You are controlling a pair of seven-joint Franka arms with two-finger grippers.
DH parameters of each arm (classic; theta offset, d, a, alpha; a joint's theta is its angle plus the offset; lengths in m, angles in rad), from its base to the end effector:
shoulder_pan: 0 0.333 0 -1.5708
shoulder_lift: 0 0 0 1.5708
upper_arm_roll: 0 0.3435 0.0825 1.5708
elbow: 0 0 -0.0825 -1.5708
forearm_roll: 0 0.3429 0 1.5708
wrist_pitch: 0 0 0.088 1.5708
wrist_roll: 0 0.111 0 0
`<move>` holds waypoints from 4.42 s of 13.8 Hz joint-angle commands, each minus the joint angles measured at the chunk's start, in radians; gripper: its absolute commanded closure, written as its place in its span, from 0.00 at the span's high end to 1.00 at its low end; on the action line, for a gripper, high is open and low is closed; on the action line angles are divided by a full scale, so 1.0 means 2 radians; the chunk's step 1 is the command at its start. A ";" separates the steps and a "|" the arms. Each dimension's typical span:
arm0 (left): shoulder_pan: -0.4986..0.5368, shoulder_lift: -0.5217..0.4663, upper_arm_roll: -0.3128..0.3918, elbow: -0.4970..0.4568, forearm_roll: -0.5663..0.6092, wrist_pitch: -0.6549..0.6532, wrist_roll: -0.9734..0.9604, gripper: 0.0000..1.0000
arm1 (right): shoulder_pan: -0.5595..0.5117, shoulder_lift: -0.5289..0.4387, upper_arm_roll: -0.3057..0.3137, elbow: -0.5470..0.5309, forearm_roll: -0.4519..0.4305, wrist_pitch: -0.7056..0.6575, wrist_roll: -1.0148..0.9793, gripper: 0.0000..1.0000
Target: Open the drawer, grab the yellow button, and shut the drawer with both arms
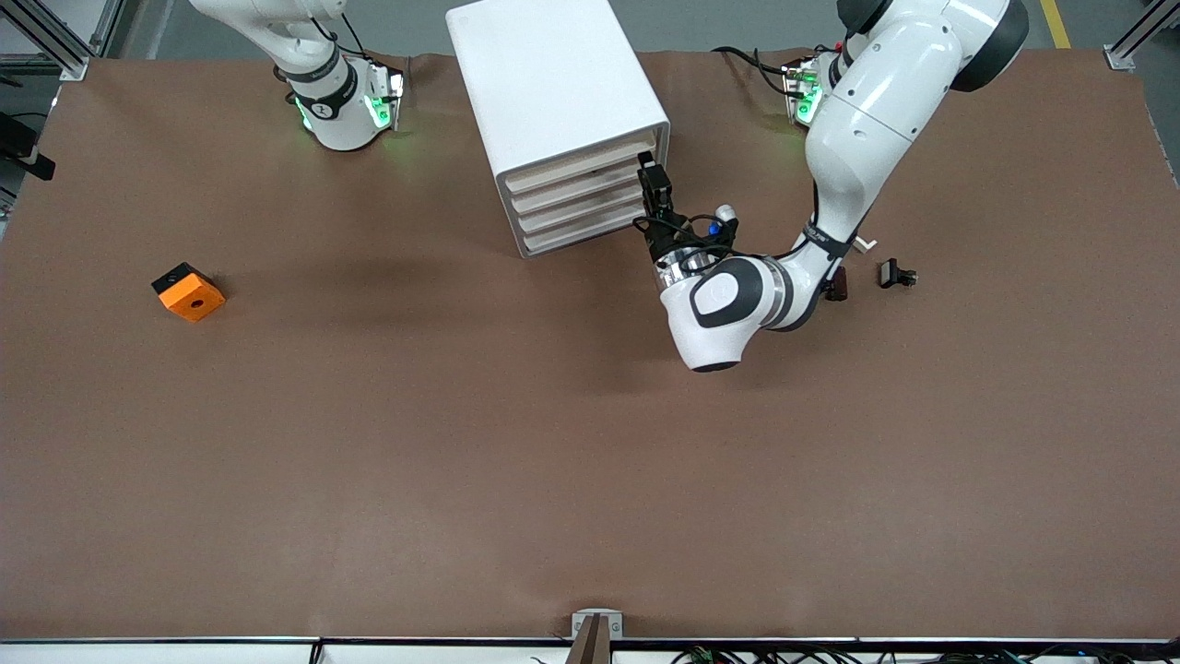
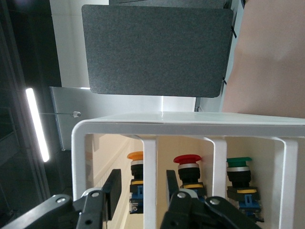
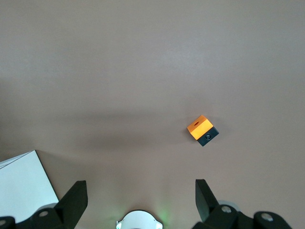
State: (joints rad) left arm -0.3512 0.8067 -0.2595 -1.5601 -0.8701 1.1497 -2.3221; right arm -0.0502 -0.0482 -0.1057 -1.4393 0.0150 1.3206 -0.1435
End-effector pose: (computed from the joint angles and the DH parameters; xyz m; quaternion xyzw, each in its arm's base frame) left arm 0.4276 -0.3905 0.2675 -0.4211 -0.5681 0.5514 0.4426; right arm 0.4629 -0.0726 0.7055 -0.9993 0.0044 0.0335 0.0150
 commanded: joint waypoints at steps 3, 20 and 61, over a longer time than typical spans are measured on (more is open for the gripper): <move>-0.005 -0.030 -0.002 -0.043 0.002 0.021 0.023 0.45 | -0.008 0.029 0.005 0.005 -0.006 0.002 -0.004 1.00; -0.030 -0.057 -0.003 -0.078 0.020 0.046 0.048 0.34 | -0.050 0.118 0.004 0.004 -0.001 0.022 -0.003 1.00; 0.067 -0.049 0.003 -0.009 0.016 0.062 0.085 0.02 | 0.265 0.125 0.008 -0.001 0.062 0.114 0.671 1.00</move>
State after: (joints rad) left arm -0.2390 0.7163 -0.2563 -1.6229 -0.8417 1.2378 -2.1880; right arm 0.4233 0.1926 -0.0749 -1.4418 0.1267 1.5240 1.1090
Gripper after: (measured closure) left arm 0.912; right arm 0.000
